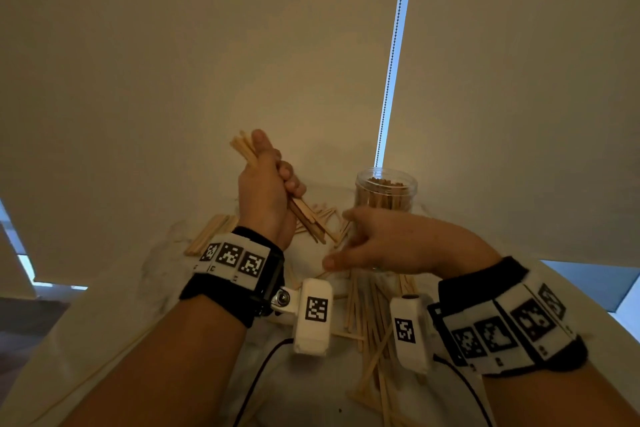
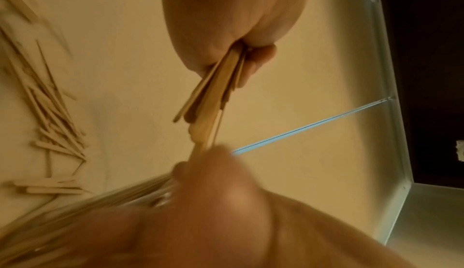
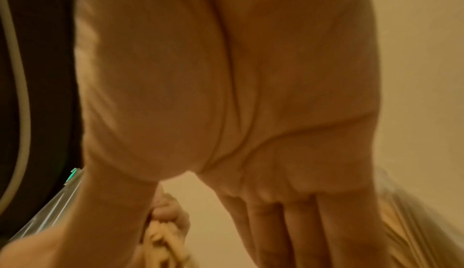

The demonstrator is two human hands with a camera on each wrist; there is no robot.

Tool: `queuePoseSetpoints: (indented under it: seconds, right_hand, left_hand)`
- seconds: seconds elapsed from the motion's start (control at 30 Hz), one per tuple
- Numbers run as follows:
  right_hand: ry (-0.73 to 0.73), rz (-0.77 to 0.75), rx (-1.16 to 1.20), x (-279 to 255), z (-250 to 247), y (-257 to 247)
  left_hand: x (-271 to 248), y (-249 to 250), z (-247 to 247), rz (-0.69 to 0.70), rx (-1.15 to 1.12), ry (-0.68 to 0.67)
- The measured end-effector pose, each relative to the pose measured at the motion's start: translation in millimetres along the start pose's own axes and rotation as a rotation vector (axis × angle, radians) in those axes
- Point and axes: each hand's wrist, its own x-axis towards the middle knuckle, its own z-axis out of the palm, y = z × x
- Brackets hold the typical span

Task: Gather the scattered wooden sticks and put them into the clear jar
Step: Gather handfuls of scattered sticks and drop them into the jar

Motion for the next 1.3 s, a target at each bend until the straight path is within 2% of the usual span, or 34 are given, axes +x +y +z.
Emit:
queuePoseSetpoints:
  seconds: [0.03,0.1,0.2,0.33,0.5,0.63,0.7,0.77,0.83,0.9,0.97,1.1,1.2,1.3]
  right_hand:
    - [-0.054,0.010,0.008,1.2,5.0,-2.2]
    - [-0.066,-0.020,0.174,6.6,14.6,-6.4]
    - [0.125,-0.040,0.361,17.0,21.6,-9.8]
    - [0.391,-0.054,0.223,24.8,19.4,-2.2]
    - [0.592,-0.129,-0.008,27.9,18.5,4.8]
    - [0.582,-0.080,-0.217,36.3,16.9,17.5]
    - [0.536,-0.040,-0.251,33.6,12.4,25.0]
    - [0.437,-0.037,-0.308,28.2,6.1,29.6]
    - [0.378,-0.070,-0.362,24.9,1.5,30.4]
    - [0.381,-0.108,-0.376,26.6,3.1,26.9]
    - [0.417,-0.126,-0.386,31.0,9.1,23.3]
    - [0.428,-0.022,-0.448,34.7,11.1,28.9]
    - [0.337,0.076,-0.445,35.5,11.3,35.8]
    - [0.257,0.097,-0.384,37.3,16.6,34.2]
  left_hand:
    - [0.9,0.9,0.3,0.009,-0.037,0.023]
    - [0.3,-0.9,3.4,-0.004,-0.104,0.041]
    - [-4.4,-10.1,11.7,-0.096,-0.163,0.004]
    - [-19.7,-23.7,20.2,-0.110,-0.029,-0.151]
    - [-25.8,-27.1,21.2,-0.128,0.121,-0.297]
    - [-26.5,-21.1,20.1,-0.172,0.170,-0.323]
    - [-20.2,-14.1,16.4,-0.166,0.118,-0.234]
    - [-9.0,-1.8,9.0,-0.157,0.058,-0.084]
    - [0.0,9.5,1.0,-0.211,0.052,-0.013]
    - [0.6,11.7,-2.6,-0.341,0.154,-0.077]
    - [-6.2,6.0,-0.5,-0.455,0.336,-0.207]
    - [-21.6,-1.4,6.8,-0.527,0.596,-0.330]
    - [-23.2,-4.2,3.8,-0.507,0.796,-0.400]
    - [-18.2,-9.2,-4.2,-0.373,0.982,-0.473]
